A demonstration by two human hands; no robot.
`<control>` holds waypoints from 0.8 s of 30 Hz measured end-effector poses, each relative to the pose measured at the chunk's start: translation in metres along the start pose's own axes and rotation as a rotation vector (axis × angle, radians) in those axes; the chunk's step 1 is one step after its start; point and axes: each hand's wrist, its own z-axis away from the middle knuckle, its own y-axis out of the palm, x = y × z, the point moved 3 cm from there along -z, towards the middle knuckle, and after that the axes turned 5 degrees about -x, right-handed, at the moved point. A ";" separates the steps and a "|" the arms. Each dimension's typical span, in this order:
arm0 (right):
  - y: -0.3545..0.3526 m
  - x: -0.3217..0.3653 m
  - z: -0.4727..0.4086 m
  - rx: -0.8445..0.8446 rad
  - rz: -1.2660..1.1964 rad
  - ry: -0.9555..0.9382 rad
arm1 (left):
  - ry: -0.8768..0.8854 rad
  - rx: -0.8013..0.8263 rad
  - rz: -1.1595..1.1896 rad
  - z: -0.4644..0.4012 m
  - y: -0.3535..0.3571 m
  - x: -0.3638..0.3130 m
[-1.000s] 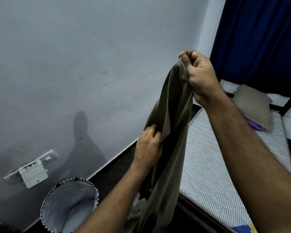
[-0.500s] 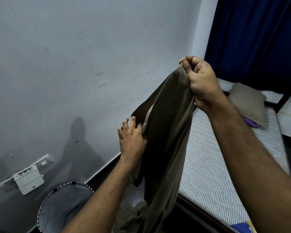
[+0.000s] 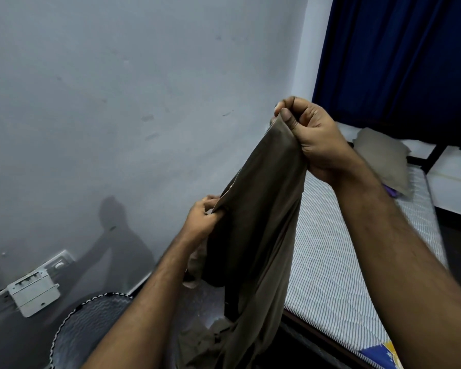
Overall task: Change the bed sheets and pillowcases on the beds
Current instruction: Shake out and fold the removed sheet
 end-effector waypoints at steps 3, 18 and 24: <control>-0.006 0.001 0.001 -0.017 -0.013 -0.005 | 0.003 0.062 0.095 0.008 -0.001 0.004; -0.029 -0.030 -0.008 -0.334 0.103 -0.017 | 0.045 -0.341 0.261 0.029 -0.043 0.027; -0.015 -0.039 -0.003 -0.216 0.110 0.005 | 0.083 -0.639 -0.158 0.030 -0.063 0.012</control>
